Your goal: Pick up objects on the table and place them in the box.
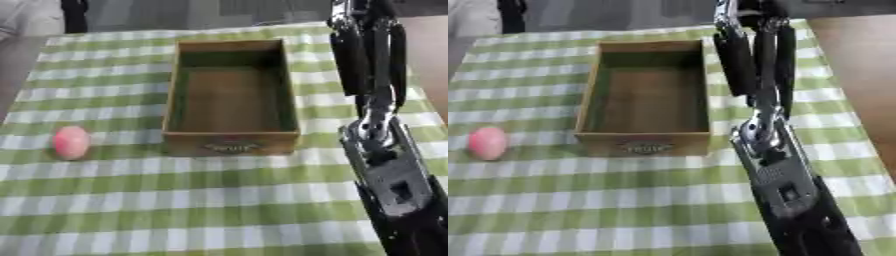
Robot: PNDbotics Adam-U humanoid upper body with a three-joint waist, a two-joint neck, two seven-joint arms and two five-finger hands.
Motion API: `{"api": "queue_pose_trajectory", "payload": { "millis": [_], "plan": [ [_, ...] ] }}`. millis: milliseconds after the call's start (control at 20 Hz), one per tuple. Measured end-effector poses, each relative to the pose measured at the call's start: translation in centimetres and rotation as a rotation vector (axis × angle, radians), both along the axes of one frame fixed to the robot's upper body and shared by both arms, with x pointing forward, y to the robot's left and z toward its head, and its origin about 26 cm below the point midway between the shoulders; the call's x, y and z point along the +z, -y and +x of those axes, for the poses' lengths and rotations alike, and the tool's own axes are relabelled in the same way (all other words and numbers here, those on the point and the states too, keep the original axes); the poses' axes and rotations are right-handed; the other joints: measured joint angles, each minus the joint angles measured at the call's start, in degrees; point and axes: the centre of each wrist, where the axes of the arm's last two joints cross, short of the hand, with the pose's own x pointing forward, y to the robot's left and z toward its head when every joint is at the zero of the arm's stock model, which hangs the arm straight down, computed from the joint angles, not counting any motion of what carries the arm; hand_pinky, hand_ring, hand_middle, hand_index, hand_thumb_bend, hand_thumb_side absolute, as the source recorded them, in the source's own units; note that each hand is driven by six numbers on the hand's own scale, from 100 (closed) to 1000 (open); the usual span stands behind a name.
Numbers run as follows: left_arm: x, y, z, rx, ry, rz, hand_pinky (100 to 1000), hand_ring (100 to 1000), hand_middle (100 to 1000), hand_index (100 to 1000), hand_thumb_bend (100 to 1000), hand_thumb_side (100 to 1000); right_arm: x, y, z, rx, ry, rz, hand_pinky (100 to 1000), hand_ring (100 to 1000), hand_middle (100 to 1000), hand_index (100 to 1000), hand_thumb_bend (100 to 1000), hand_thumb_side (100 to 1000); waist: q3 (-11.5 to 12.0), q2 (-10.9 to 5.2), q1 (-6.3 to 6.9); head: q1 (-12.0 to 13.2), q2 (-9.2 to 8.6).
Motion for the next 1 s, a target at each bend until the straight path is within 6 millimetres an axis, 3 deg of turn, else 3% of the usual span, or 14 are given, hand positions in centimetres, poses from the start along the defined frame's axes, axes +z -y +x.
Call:
{"api": "queue_pose_trajectory", "payload": {
  "millis": [350,1000],
  "plan": [
    [0.3,3.2,2.1,-0.046,0.003,-0.019,687,797,804,1000,554,900,0.0,0.0,0.0,0.002,-0.003,0.000,858,675,681,848,100,930,-0.3,-0.03,0.32,0.4,-0.01],
    [0.4,4.6,2.7,-0.059,-0.002,-0.085,683,790,794,1000,546,901,-0.2,0.1,0.0,0.004,-0.013,0.003,860,676,681,849,100,934,-0.3,0.05,0.43,0.3,-0.49]
  ]
}}
